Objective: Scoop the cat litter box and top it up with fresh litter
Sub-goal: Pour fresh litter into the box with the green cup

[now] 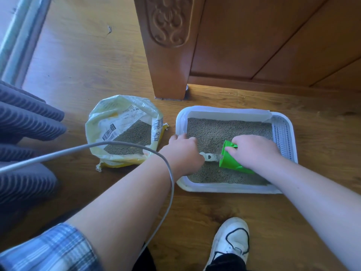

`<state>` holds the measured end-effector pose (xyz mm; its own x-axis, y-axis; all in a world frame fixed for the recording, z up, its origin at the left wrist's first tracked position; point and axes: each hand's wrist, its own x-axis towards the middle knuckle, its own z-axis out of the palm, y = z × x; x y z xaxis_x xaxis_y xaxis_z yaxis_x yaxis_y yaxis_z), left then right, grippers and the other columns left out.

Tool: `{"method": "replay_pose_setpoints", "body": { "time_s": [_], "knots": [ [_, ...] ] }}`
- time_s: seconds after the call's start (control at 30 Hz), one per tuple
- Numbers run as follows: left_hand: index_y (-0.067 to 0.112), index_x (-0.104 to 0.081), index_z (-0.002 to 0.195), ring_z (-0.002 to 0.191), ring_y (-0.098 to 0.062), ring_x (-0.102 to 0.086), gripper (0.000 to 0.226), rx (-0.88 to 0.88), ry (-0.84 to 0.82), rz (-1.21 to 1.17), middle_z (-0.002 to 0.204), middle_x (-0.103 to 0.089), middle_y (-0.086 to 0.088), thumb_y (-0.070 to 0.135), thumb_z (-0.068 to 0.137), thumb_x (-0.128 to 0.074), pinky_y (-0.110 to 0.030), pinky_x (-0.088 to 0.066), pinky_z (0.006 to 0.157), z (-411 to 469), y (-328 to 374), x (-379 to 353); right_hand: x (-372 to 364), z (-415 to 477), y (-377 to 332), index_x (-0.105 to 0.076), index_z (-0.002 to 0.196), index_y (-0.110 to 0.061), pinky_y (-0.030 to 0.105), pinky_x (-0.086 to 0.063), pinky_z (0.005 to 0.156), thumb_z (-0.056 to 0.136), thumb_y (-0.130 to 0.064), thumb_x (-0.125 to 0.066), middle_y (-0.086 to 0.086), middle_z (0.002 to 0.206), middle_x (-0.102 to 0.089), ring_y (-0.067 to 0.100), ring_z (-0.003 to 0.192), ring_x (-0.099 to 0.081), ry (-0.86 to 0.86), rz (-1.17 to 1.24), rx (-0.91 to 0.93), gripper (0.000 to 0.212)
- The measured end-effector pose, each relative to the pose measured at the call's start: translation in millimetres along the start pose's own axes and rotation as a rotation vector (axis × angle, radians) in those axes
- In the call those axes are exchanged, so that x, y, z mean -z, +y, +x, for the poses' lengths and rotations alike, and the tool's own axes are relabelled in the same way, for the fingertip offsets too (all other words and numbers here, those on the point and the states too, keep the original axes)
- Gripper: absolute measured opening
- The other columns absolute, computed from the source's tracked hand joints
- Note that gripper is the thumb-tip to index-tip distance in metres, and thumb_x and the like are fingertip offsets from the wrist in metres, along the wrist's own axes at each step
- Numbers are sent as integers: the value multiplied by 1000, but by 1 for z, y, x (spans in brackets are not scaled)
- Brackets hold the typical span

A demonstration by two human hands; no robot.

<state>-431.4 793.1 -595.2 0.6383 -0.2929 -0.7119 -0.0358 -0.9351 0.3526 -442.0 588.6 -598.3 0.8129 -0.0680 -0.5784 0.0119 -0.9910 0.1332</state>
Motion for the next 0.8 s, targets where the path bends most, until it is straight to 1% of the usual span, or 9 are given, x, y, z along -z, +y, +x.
{"method": "replay_pose_setpoints", "body": {
  "time_s": [0.07, 0.2, 0.3, 0.4, 0.5, 0.6, 0.7, 0.73, 0.8],
  "knots": [
    [18, -46, 137, 141, -34, -24, 50, 5, 8, -12, 141, -39, -9, 36, 91, -47, -51, -31, 112, -1, 0, -1, 0, 0, -2, -64, 105, -32, 33, -40, 70, 96, -61, -42, 0, 110, -69, 28, 108, -64, -17, -42, 17, 38],
    [18, -47, 137, 143, -34, -22, 51, 2, 28, -16, 142, -39, -9, 37, 89, -47, -51, -30, 113, -2, -1, -2, 3, -2, -4, -63, 102, -28, 32, -39, 69, 98, -59, -41, 2, 109, -70, 28, 105, -65, 45, -49, 6, 39],
    [19, -46, 137, 142, -35, -23, 51, -1, 27, -8, 142, -39, -9, 36, 89, -47, -51, -31, 113, -3, 0, -1, 7, -2, -5, -65, 109, -32, 33, -39, 73, 97, -59, -43, 1, 117, -69, 27, 112, -63, -18, -73, -5, 37],
    [18, -46, 137, 139, -34, -27, 51, -10, 29, 4, 139, -41, -9, 37, 90, -46, -51, -33, 111, -6, 0, 0, 7, -3, -6, -62, 96, -29, 32, -39, 72, 98, -59, -42, 2, 112, -70, 28, 108, -64, 23, -82, -12, 36],
    [17, -46, 137, 136, -34, -29, 51, -18, 38, 8, 137, -42, -9, 37, 91, -46, -51, -34, 110, -9, 0, 0, 9, -3, -6, -65, 101, -28, 32, -39, 73, 97, -59, -42, 1, 112, -70, 28, 109, -64, 2, -71, -29, 39],
    [17, -45, 137, 136, -34, -30, 50, -19, 33, 14, 137, -42, -9, 37, 91, -46, -50, -34, 110, -12, 2, 1, 12, -5, -6, -63, 97, -27, 32, -39, 71, 98, -58, -41, 1, 108, -70, 28, 106, -64, 0, -67, -33, 38],
    [18, -44, 138, 137, -32, -29, 50, -15, 47, -7, 138, -43, -8, 36, 91, -47, -49, -34, 111, -18, 3, 3, 18, -5, -8, -65, 101, -29, 33, -41, 72, 96, -60, -41, 1, 107, -70, 29, 105, -64, 34, 14, -64, 40],
    [18, -44, 138, 138, -32, -29, 50, -18, 58, -16, 138, -43, -8, 35, 92, -47, -49, -34, 111, -21, 3, 5, 22, -5, -7, -65, 99, -29, 33, -42, 72, 95, -61, -41, 1, 106, -70, 29, 103, -64, 36, 45, -82, 39],
    [18, -43, 139, 137, -31, -30, 49, -30, 83, -35, 140, -44, -7, 35, 93, -48, -49, -35, 110, -27, 4, 11, 31, 1, -5, -61, 85, -22, 32, -47, 74, 95, -60, -42, 2, 98, -70, 29, 90, -61, 12, 113, -89, 44]
  ]
}}
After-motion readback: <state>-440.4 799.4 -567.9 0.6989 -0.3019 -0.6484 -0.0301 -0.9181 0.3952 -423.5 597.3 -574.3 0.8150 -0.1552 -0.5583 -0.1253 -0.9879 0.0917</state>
